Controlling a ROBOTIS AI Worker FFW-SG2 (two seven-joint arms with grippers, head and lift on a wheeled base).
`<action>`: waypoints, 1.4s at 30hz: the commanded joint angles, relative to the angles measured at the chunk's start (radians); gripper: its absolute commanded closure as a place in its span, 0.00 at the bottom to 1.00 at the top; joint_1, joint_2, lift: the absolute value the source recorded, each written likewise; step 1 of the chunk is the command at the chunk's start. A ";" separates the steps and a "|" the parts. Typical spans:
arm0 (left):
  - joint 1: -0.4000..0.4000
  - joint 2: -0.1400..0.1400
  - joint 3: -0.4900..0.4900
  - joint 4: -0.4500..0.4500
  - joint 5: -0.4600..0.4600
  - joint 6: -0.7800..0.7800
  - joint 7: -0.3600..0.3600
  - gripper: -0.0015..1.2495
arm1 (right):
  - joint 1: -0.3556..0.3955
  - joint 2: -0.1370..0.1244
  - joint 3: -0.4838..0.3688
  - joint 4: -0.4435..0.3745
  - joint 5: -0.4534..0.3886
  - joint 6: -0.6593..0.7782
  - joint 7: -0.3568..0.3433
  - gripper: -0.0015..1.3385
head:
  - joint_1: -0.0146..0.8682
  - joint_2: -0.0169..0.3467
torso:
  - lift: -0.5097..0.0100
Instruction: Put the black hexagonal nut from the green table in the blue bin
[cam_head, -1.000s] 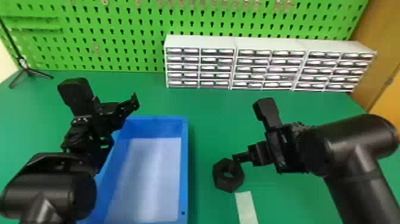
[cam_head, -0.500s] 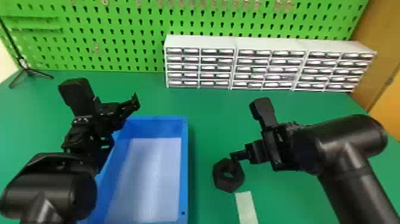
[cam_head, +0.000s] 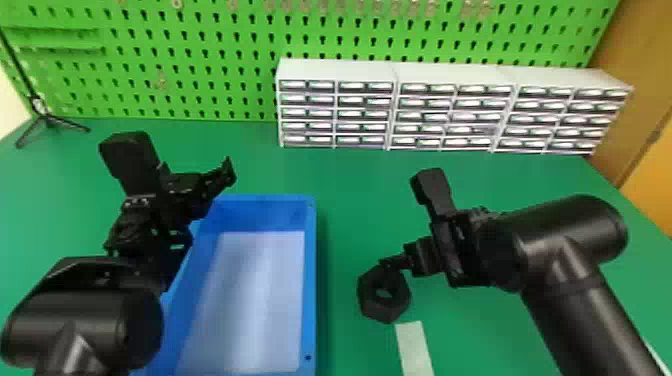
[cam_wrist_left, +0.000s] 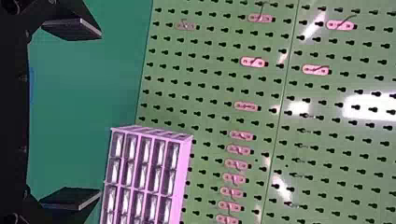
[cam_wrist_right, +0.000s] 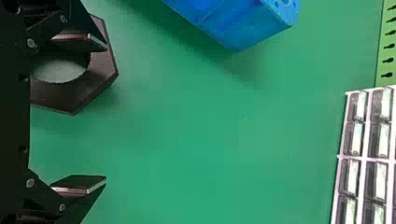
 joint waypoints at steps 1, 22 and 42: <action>0.000 0.000 0.000 0.000 0.000 0.000 0.000 0.08 | -0.005 0.001 0.011 0.025 0.000 -0.014 0.006 0.21 | 0.80 0.07 | 0.79; 0.000 0.000 0.002 0.002 0.000 0.000 -0.002 0.08 | -0.011 -0.002 0.034 0.074 0.031 -0.017 0.038 0.21 | 0.80 0.07 | 0.79; 0.001 0.000 0.002 0.005 0.002 0.000 -0.005 0.08 | -0.008 -0.002 0.049 0.097 0.066 -0.020 0.069 0.21 | 0.80 0.07 | 0.79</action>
